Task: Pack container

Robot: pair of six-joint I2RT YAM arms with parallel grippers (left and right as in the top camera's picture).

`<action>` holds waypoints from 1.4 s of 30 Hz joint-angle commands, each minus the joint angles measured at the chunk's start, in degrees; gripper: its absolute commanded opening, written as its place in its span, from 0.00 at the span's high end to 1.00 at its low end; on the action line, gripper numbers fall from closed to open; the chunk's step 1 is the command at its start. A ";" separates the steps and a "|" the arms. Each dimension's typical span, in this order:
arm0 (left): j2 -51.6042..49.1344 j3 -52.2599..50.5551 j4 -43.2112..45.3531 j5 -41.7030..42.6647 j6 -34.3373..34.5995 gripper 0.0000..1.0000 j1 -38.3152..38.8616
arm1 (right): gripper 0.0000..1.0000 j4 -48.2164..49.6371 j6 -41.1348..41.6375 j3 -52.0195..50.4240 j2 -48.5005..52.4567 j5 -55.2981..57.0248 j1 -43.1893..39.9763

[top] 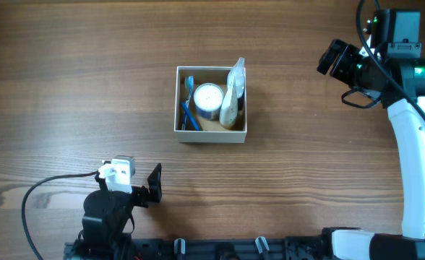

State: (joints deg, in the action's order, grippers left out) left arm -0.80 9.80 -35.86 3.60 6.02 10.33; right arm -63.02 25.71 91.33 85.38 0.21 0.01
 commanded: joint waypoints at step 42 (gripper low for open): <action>0.63 -0.48 0.17 0.90 -1.11 0.00 -0.48 | 0.00 28.06 -13.55 -64.17 -66.49 4.35 0.02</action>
State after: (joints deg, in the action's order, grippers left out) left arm -0.69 9.69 -35.90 3.62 6.00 10.33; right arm -35.42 12.67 31.48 24.32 7.88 0.01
